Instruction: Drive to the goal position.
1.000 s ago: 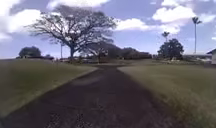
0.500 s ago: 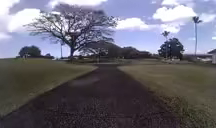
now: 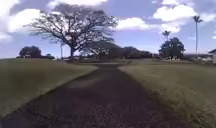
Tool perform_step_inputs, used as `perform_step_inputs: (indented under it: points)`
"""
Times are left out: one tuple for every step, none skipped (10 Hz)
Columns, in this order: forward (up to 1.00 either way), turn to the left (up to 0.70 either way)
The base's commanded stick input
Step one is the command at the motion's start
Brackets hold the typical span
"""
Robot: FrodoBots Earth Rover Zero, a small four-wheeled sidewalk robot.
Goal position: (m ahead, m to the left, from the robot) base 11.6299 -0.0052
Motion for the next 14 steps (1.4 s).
perform_step_inputs:
  points:
    - [0.30,0.00]
    - [0.30,0.00]
    - [0.30,0.00]
    - [0.30,0.00]
    - [0.30,0.00]
    - [0.30,0.00]
    - [0.30,0.00]
    - [0.30,0.00]
    - [0.30,0.00]
    - [0.30,0.00]
    - [0.30,0.00]
    - [0.30,0.00]
    - [0.30,0.00]
    - [0.30,0.00]
